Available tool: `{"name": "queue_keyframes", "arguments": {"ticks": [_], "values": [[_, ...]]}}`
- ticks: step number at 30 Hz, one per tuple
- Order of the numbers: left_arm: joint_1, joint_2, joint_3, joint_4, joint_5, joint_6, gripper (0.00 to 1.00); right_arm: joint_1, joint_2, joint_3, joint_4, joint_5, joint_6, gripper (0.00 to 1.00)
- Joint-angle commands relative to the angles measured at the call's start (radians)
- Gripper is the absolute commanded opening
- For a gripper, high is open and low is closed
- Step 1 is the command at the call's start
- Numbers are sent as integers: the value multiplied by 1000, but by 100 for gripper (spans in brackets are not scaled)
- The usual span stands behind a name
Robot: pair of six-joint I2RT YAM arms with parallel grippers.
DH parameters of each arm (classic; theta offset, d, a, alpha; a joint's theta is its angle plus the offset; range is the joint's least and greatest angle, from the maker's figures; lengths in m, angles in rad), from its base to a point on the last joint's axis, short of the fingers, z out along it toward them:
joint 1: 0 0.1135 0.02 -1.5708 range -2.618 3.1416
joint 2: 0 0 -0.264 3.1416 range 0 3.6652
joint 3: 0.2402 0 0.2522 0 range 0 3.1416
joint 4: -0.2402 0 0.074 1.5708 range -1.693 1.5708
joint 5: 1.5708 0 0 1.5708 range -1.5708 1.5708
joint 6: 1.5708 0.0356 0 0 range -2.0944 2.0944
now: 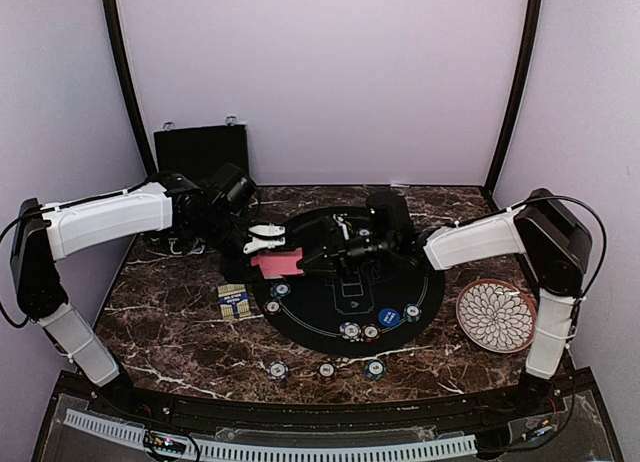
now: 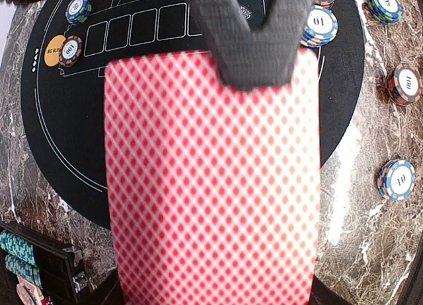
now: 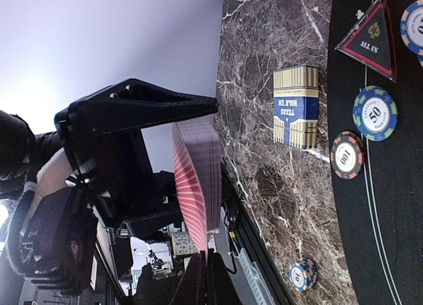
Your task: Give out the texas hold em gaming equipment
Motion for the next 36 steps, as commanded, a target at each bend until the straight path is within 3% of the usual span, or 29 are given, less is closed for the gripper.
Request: {"name": "queue_keyframes", "arguments": {"ticks": [1, 20, 36], "values": [[11, -49, -14, -25, 5, -6, 12, -42, -68, -41, 21, 3, -27, 0], [33, -73, -34, -34, -1, -6, 6, -143, -66, -67, -30, -3, -88, 0], [33, -96, -35, -44, 21, -15, 3, -119, 197, 222, -160, 37, -158, 0]]}}
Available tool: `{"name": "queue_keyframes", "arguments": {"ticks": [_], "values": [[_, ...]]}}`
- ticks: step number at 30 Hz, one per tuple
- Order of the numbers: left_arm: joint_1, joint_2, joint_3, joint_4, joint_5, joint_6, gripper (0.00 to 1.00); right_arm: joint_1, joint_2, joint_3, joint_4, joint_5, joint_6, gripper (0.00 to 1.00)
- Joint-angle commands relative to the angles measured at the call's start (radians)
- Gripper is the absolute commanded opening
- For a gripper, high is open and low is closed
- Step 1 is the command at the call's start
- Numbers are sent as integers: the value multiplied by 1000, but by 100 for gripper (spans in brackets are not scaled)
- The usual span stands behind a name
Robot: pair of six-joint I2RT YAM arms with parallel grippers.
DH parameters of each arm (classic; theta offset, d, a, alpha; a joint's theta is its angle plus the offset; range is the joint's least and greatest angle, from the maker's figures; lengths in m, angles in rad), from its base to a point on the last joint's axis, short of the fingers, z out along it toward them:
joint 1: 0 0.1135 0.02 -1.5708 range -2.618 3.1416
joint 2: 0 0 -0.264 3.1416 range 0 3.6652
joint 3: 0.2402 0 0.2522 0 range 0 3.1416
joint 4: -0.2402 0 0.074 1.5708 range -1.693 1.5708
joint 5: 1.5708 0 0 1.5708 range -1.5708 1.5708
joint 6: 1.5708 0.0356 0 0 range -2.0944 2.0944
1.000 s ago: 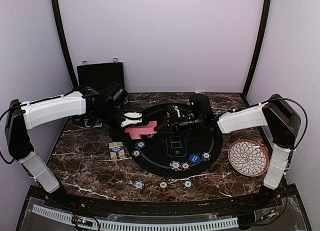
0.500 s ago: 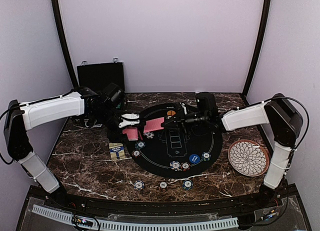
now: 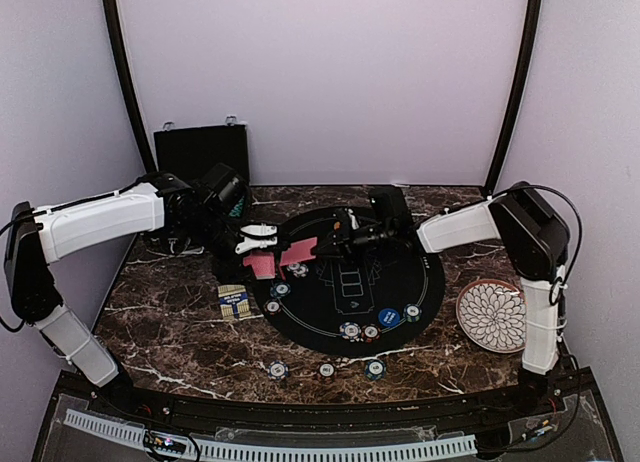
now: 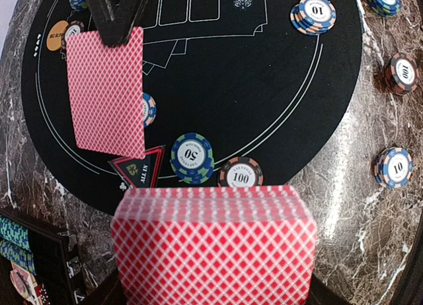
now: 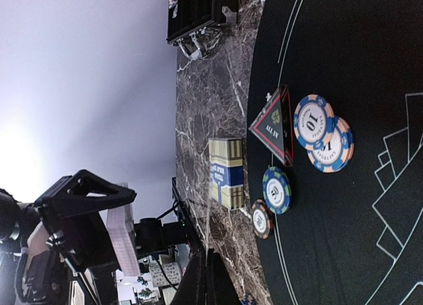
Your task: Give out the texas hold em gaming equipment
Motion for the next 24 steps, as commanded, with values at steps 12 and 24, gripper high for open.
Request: {"name": "queue_keyframes", "arguments": {"ticks": [12, 24], "values": [[7, -58, -7, -15, 22, -19, 0, 50, 235, 337, -175, 103, -102, 0], [7, -70, -19, -4, 12, -18, 0, 63, 332, 529, -385, 208, -211, 11]]}}
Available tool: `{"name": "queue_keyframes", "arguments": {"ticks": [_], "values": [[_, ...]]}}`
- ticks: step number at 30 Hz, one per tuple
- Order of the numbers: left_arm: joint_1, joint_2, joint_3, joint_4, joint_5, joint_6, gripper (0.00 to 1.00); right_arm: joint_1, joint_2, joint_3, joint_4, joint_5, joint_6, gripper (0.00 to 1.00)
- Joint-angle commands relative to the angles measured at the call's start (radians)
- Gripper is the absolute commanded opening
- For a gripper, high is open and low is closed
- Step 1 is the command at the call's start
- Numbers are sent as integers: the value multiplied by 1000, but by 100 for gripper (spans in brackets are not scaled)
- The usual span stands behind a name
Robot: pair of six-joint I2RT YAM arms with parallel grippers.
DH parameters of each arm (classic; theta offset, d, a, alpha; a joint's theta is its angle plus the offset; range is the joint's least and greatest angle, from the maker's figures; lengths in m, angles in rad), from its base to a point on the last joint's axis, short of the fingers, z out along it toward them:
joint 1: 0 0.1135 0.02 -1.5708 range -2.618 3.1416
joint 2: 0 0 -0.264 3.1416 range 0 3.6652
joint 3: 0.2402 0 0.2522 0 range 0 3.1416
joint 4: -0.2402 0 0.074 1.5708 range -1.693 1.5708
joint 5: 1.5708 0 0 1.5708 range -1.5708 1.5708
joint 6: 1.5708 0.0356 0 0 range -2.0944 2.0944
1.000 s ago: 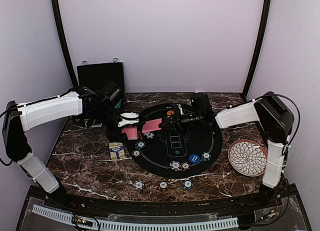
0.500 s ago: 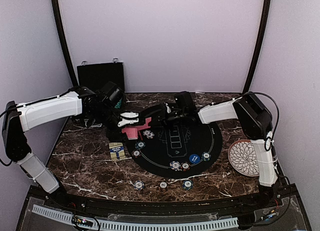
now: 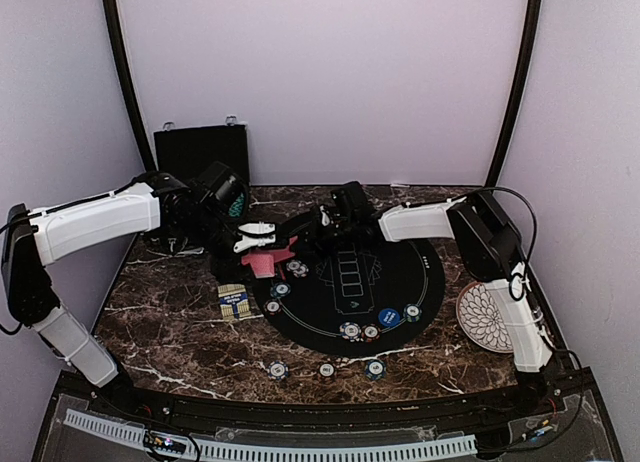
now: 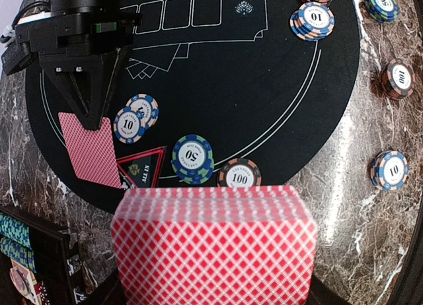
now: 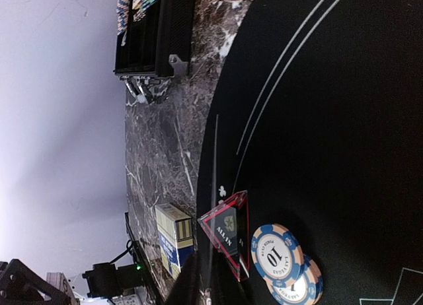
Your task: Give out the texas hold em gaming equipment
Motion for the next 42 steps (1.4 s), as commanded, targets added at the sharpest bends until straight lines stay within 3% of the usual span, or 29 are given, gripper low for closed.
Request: {"name": "queue_keyframes", "arguments": {"ticks": [1, 6, 13, 19, 27, 42], "values": [[6, -51, -14, -4, 2, -2, 0, 16, 7, 51, -103, 66, -77, 18], [6, -59, -17, -3, 2, -1, 0, 15, -49, 33, -159, 133, -134, 40], [6, -57, -9, -4, 3, -5, 0, 12, -168, -41, -192, 227, -180, 58], [6, -50, 5, -4, 11, -17, 0, 13, -321, -224, -53, 180, -126, 67], [6, -21, 50, -9, 28, -33, 0, 39, -462, -490, 328, 29, 103, 73], [7, 11, 107, -19, 43, -55, 0, 108, -453, -509, 480, -22, 203, 78]]}}
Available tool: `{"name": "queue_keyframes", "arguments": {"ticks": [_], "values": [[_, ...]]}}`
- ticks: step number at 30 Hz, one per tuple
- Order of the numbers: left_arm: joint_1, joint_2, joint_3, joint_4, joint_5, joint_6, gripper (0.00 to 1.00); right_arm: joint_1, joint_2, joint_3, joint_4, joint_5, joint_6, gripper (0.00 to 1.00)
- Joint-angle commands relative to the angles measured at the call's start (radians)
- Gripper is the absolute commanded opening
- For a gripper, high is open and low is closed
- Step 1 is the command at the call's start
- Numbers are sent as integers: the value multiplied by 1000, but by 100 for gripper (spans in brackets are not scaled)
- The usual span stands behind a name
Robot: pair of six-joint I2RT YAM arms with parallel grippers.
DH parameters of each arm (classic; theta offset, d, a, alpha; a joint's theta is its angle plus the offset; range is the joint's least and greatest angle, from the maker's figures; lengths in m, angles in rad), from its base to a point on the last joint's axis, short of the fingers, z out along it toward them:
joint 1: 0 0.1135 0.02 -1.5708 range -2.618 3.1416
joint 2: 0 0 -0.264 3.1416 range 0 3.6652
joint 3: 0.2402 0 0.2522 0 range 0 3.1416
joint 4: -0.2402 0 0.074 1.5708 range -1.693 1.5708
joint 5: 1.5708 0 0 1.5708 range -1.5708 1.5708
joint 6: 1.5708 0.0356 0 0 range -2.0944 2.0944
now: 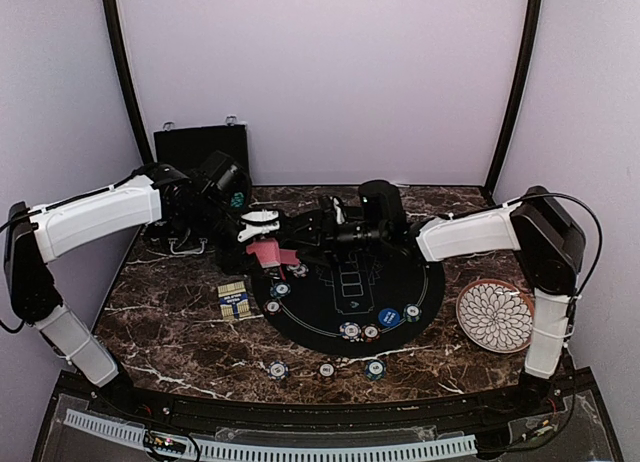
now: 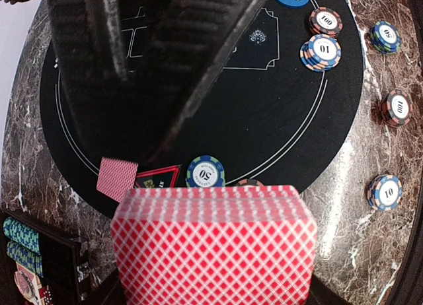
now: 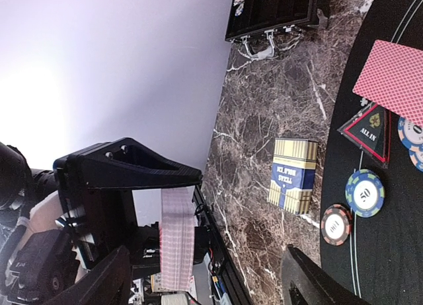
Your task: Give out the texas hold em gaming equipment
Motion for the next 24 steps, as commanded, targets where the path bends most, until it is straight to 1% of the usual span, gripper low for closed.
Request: {"name": "queue_keyframes", "arguments": {"ticks": [1, 24], "values": [[6, -5, 39, -17, 21, -13, 0, 16, -10, 10, 80, -17, 28, 78], [6, 0, 69, -20, 28, -19, 0, 46, 41, 50, 100, -31, 50, 82]]}}
